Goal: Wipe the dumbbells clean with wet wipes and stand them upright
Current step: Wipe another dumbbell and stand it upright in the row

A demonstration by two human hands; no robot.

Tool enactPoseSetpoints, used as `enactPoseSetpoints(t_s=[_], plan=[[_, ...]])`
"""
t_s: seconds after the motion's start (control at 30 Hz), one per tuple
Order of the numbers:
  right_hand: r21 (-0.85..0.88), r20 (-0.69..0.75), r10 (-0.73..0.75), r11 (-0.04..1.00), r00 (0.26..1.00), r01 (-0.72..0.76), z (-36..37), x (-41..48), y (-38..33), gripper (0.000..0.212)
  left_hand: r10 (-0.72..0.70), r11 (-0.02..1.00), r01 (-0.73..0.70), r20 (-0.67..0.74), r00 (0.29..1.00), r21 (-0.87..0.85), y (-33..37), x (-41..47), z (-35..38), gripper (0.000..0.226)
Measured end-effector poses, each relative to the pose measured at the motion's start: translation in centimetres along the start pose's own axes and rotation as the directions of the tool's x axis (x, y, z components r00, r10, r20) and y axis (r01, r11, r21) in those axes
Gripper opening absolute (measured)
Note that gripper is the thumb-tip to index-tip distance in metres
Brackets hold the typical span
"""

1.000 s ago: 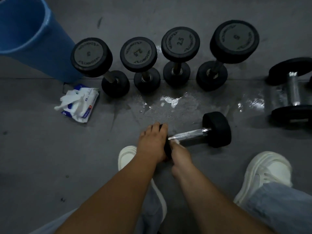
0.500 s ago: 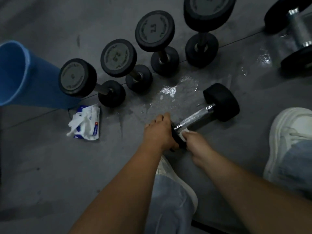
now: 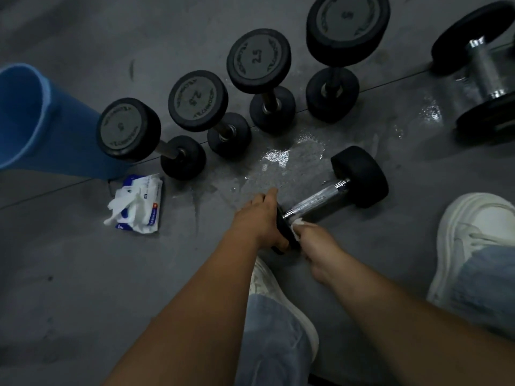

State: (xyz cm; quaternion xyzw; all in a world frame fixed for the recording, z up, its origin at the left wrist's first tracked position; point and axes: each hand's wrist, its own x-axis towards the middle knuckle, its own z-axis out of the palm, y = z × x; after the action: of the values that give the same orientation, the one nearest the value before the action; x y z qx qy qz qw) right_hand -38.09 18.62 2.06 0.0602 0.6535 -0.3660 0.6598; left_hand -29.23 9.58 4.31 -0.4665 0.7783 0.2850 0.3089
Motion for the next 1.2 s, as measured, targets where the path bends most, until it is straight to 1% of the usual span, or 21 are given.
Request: enactPoseSetpoints(t_s=[0.1, 0.27, 0.37, 0.53, 0.63, 0.67, 0.7, 0.73, 0.77, 0.8, 0.83, 0.87, 0.9, 0.93, 0.97, 1.0, 1.03, 1.07, 1.1, 1.13, 1.2], plan=[[0.005, -0.038, 0.072, 0.997, 0.997, -0.072, 0.1, -0.2, -1.5, 0.026, -0.009, 1.000, 0.009, -0.006, 1.000, 0.001, 0.2, -0.2, 0.1, 0.131], [-0.017, -0.011, 0.059, 0.998, 0.998, -0.059, 0.1, -0.5, -0.5, 0.029, -0.006, 1.000, 0.006, -0.021, 1.000, -0.001, 0.1, -0.2, 0.4, 0.131], [0.005, -0.056, 0.113, 0.994, 0.992, -0.113, 0.1, -0.4, -1.6, 0.027, -0.008, 1.000, 0.008, -0.016, 1.000, 0.000, 0.3, -0.2, 0.4, 0.132], [-0.006, 0.002, 0.054, 0.999, 0.999, -0.054, 0.3, -0.9, -0.4, 0.026, -0.014, 1.000, 0.014, -0.025, 1.000, -0.006, 0.2, -0.2, 0.5, 0.133], [0.015, -0.072, 0.100, 0.995, 0.992, -0.099, 0.2, -0.2, -1.3, 0.026, -0.012, 1.000, 0.012, -0.017, 1.000, -0.003, 0.3, -0.3, 0.4, 0.132], [-0.001, -0.075, 0.110, 0.994, 0.991, -0.110, 0.2, -0.2, -1.5, 0.026, -0.012, 1.000, 0.012, -0.023, 1.000, -0.004, 0.3, -0.3, 0.4, 0.133], [-0.027, -0.064, 0.096, 0.995, 0.993, -0.098, 0.3, -0.4, -1.5, 0.027, -0.012, 1.000, 0.012, -0.028, 1.000, -0.007, 0.3, -0.3, 0.4, 0.133], [-0.064, -0.032, 0.054, 0.996, 0.998, -0.056, 0.2, -0.4, -1.0, 0.027, -0.013, 1.000, 0.012, -0.028, 1.000, -0.009, 0.3, -0.3, 0.5, 0.133], [-0.098, 0.007, -0.014, 0.995, 1.000, 0.014, 0.2, -0.6, -0.5, 0.029, -0.012, 1.000, 0.012, -0.030, 0.999, -0.012, 0.2, -0.3, 0.6, 0.133], [-0.142, 0.042, -0.112, 0.983, 0.993, 0.117, 0.1, -0.8, -0.2, 0.030, -0.011, 1.000, 0.011, -0.033, 0.999, -0.017, 0.2, -0.2, 0.6, 0.131], [-0.236, 0.066, -0.243, 0.939, 0.968, 0.252, 0.1, -1.0, -0.3, 0.030, -0.011, 1.000, 0.010, -0.037, 0.999, -0.028, 0.2, -0.2, 0.6, 0.127], [-0.379, 0.071, -0.403, 0.835, 0.912, 0.398, 0.2, -0.9, -0.9, 0.025, -0.013, 0.999, 0.011, -0.040, 0.999, -0.041, 0.2, -0.2, 0.6, 0.122], [-0.543, 0.086, -0.566, 0.663, 0.820, 0.515, 0.5, -0.2, -1.8, 0.018, -0.017, 0.998, 0.015, -0.041, 0.999, -0.054, 0.2, -0.1, 0.6, 0.120], [-0.704, 0.142, -0.668, 0.451, 0.730, 0.549, 0.7, 0.2, -2.9, 0.016, -0.021, 0.998, 0.018, -0.043, 0.999, -0.058, 0.2, -0.2, 0.6, 0.120], [-0.823, 0.220, -0.697, 0.243, 0.683, 0.513, 0.6, 0.9, -3.6, 0.018, -0.023, 0.998, 0.021, -0.045, 0.999, -0.051, 0.2, -0.2, 0.7, 0.122], [-0.894, 0.283, -0.684, 0.067, 0.672, 0.444, 0.3, 1.5, -3.8, 0.019, -0.025, 0.999, 0.024, -0.043, 0.999, -0.042, 0.2, -0.3, 0.7, 0.125], [-0.924, 0.327, -0.668, -0.076, 0.669, 0.375, -0.2, 1.9, -3.5, 0.019, -0.028, 0.999, 0.027, -0.035, 0.999, -0.039, 0.3, -0.4, 0.7, 0.129], [-0.929, 0.355, -0.661, -0.170, 0.661, 0.329, -0.7, 2.1, -2.7, 0.019, -0.028, 0.999, 0.027, -0.029, 0.999, -0.038, 0.4, -0.4, 0.8, 0.131], [-0.923, 0.376, -0.678, -0.217, 0.631, 0.317, -1.1, 2.1, -1.9, 0.018, -0.028, 0.999, 0.027, -0.032, 0.999, -0.035, 0.3, -0.4, 0.8, 0.132], [-0.914, 0.395, -0.697, -0.234, 0.598, 0.331, -1.5, 2.0, -1.4, 0.018, -0.029, 0.999, 0.028, -0.035, 0.999, -0.030, 0.3, -0.3, 0.8, 0.132], [-0.897, 0.428, -0.678, -0.236, 0.597, 0.375, -1.6, 2.4, -1.7, 0.021, -0.037, 0.999, 0.036, -0.035, 0.999, -0.024, 0.3, -0.4, 0.7, 0.132]])
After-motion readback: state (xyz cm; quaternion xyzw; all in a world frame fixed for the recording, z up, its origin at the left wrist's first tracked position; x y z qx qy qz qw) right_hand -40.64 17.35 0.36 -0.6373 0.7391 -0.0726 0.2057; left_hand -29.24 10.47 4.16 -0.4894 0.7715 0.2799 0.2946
